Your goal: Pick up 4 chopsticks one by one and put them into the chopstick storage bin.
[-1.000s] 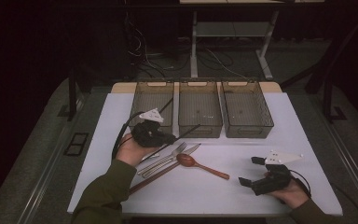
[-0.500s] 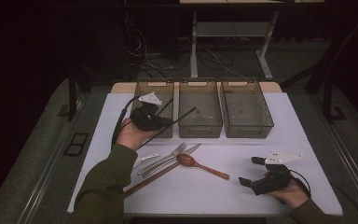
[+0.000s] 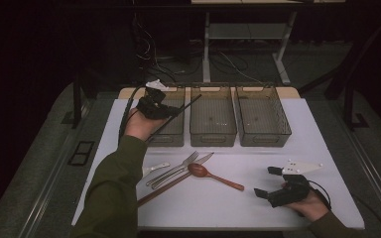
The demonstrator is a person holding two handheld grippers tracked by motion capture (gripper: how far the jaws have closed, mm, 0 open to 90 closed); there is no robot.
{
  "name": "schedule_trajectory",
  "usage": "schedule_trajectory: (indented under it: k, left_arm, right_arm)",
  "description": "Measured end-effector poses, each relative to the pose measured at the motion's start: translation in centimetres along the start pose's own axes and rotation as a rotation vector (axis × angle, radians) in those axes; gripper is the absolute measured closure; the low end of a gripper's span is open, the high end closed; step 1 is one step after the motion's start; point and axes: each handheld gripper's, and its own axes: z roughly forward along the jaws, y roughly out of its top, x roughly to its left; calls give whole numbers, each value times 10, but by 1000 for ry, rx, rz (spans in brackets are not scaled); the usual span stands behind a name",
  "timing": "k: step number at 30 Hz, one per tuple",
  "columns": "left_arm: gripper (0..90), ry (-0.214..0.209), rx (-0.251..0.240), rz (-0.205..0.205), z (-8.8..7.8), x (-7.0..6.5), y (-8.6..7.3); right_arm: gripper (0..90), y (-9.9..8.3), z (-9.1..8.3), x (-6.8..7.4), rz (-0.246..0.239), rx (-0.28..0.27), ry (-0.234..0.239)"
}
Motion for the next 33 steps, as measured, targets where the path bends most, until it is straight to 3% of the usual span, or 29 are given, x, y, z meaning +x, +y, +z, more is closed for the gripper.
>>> schedule_trajectory:
  k: [8,9,20,28,33]
  left_arm:
    - [853,56,-7,-33,6,21,5]
    - [852,64,-6,-23,7,24,5]
    - [853,149,-52,-71,21,52,-6]
    - [852,182,7,-107,38,63,-17]
    - [852,191,-4,-149,44,68,-27]
  right_arm:
    - [6,0,-1,0,2,0,3]
    - [6,0,-1,0,2,1,2]
    - [6,0,-1,0,1,2,4]
    - [6,-1,-2,0,2,-3,4]
    - [6,-1,-2,0,1,-2,3]
